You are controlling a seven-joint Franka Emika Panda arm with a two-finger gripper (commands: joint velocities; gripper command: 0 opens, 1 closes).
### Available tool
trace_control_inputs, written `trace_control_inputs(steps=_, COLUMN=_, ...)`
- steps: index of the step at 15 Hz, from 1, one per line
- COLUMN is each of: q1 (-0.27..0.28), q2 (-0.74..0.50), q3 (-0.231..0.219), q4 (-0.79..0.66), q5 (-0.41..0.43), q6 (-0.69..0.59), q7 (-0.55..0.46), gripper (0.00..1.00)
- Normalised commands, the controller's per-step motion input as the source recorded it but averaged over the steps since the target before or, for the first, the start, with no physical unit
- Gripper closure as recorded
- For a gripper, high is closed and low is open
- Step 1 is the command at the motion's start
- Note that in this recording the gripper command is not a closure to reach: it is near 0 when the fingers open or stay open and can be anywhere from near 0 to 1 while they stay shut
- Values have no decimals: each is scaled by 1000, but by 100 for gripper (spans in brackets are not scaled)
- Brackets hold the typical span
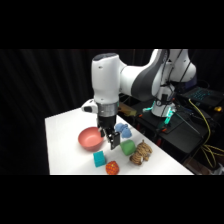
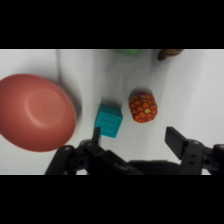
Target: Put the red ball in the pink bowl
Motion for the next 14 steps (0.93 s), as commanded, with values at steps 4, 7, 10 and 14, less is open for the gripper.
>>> trace_control_inputs(steps=4, q1=132, q2=268, q3=-53, q4=182, q5=-109, q6=225, q7=169, gripper=0)
trace_control_inputs(steps=7, q1=127, q2=215, q3=-66, q4=139, q5=-77, q6=173, q7=115, gripper=0)
trace_control_inputs(steps=10, q1=133, q2=180, q3=-68, q4=105, q5=-66, q6=169, q7=98, gripper=0)
trace_control_inputs(steps=14, q1=95, q2=180, q3=-57, q4=129, q5=-12, q6=161, q7=57, gripper=0)
